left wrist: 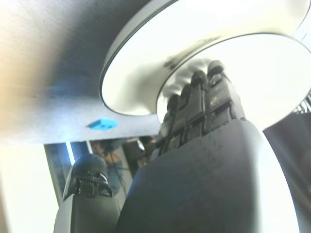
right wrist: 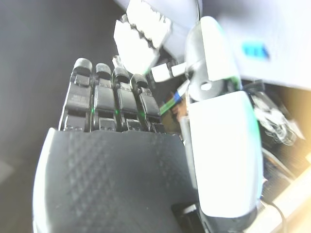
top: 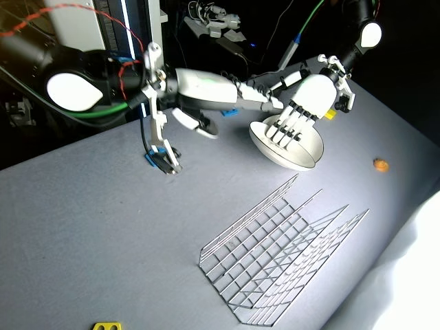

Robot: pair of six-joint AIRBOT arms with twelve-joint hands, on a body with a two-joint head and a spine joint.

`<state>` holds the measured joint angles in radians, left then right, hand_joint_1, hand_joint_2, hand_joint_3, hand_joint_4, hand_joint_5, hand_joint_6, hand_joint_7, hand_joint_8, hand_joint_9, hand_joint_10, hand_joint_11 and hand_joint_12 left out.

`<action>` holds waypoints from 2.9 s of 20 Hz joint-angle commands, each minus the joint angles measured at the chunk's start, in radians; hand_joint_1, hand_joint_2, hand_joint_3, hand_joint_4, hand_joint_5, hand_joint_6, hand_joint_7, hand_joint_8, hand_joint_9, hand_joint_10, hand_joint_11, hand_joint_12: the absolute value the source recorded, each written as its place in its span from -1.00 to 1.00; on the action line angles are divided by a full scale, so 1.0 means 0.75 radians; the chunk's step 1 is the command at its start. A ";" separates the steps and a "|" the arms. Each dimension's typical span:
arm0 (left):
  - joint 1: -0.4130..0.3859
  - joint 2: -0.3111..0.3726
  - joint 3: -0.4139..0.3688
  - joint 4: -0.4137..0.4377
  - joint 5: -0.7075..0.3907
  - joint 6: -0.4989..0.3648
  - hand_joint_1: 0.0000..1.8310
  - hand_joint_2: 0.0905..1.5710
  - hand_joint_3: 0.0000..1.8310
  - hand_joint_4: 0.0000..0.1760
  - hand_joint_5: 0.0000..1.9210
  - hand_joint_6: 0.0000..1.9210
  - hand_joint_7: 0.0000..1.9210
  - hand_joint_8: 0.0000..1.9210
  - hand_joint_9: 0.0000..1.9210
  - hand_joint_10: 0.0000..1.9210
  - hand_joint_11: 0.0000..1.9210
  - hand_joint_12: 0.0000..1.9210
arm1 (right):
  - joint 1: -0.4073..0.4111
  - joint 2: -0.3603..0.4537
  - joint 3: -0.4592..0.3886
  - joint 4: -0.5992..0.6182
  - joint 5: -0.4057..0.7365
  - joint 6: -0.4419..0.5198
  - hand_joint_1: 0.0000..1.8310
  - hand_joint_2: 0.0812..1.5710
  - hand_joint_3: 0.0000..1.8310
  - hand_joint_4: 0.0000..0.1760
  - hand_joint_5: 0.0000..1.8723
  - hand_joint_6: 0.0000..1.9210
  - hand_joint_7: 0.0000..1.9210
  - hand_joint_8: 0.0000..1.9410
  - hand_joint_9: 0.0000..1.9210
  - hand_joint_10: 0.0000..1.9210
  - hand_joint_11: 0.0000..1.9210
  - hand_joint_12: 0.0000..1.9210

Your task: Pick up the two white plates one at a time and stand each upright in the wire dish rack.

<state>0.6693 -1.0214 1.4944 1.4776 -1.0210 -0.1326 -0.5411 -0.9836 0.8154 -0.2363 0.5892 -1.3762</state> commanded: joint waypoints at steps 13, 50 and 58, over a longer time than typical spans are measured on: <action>-0.007 -0.033 0.002 -0.057 -0.042 -0.004 -1.00 0.38 -1.00 -1.00 -1.00 -1.00 -1.00 -1.00 -1.00 -1.00 -1.00 -1.00 | 0.017 -0.262 0.209 0.023 0.192 -0.136 0.02 0.37 -0.99 -1.00 -1.00 -1.00 -1.00 -1.00 -1.00 -1.00 -1.00 -1.00; -0.064 -0.018 0.029 -0.107 -0.066 -0.006 -1.00 0.39 -1.00 -1.00 -1.00 -1.00 -1.00 -1.00 -1.00 -1.00 -1.00 -1.00 | 0.015 -0.497 0.443 0.097 0.308 -0.218 0.34 0.36 -1.00 -0.74 0.09 0.02 0.09 -0.16 0.23 -1.00 -0.20 -0.16; -0.171 0.078 0.039 -0.134 -0.119 -0.090 -1.00 0.39 -1.00 -1.00 -1.00 -1.00 -1.00 -1.00 -1.00 -1.00 -1.00 -1.00 | 0.020 -0.496 0.442 0.098 0.336 -0.218 0.33 0.38 -1.00 -0.66 0.04 0.06 0.09 -0.12 0.26 -0.99 -0.19 -0.23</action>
<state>0.5503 -0.9668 1.5208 1.4513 -1.0554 -0.1997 -0.5377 -1.3586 1.1484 -0.1688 0.7258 -1.5352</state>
